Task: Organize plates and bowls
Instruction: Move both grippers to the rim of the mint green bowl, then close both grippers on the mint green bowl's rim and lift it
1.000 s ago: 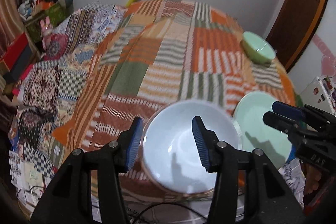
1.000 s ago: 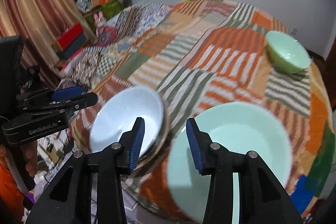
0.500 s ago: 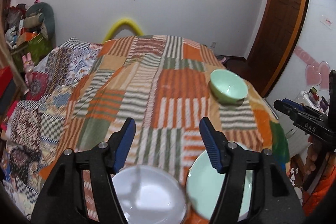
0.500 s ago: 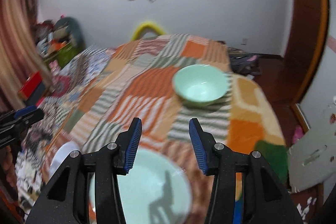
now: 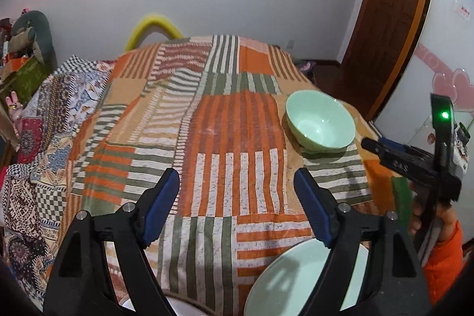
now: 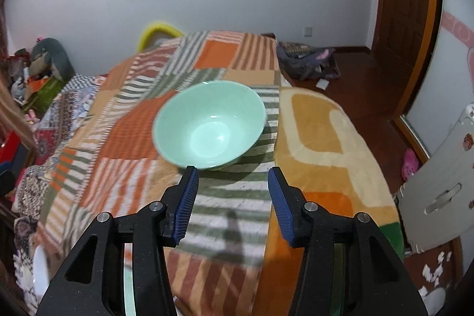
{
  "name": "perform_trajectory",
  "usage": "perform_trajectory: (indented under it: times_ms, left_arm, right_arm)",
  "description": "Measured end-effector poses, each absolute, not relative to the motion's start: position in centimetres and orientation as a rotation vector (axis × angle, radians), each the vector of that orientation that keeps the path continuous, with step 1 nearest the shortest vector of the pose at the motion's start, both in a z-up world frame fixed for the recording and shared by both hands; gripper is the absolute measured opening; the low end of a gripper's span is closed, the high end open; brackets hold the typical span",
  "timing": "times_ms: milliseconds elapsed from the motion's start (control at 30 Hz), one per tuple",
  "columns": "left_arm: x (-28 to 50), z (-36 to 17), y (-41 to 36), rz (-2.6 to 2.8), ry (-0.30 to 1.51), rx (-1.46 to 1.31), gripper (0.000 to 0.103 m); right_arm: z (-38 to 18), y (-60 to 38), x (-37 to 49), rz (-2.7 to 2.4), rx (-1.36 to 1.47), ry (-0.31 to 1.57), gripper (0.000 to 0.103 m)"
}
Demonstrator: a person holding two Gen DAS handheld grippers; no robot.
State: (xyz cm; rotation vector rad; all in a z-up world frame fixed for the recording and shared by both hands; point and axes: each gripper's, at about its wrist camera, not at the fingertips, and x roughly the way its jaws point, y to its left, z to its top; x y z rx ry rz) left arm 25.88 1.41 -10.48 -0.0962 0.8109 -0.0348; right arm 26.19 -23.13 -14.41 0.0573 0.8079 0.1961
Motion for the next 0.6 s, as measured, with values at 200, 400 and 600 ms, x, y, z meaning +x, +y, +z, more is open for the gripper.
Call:
perform_trajectory:
  times_ms: [200,400,600]
  left_arm:
    - [28.7,-13.5,1.4,-0.042,0.885,-0.096,0.08]
    - [30.4,-15.6,1.2,-0.057,0.943,-0.126,0.08]
    - [31.5,-16.1,-0.1,-0.066,0.96,-0.098,0.08]
  right_arm:
    - [-16.8,-23.0,29.9,0.197,0.093,0.871,0.045]
    - [-18.3,-22.8,31.8,0.201,0.11,0.911,0.031]
    - [-17.9,-23.1,31.0,0.227,0.059,0.899,0.02]
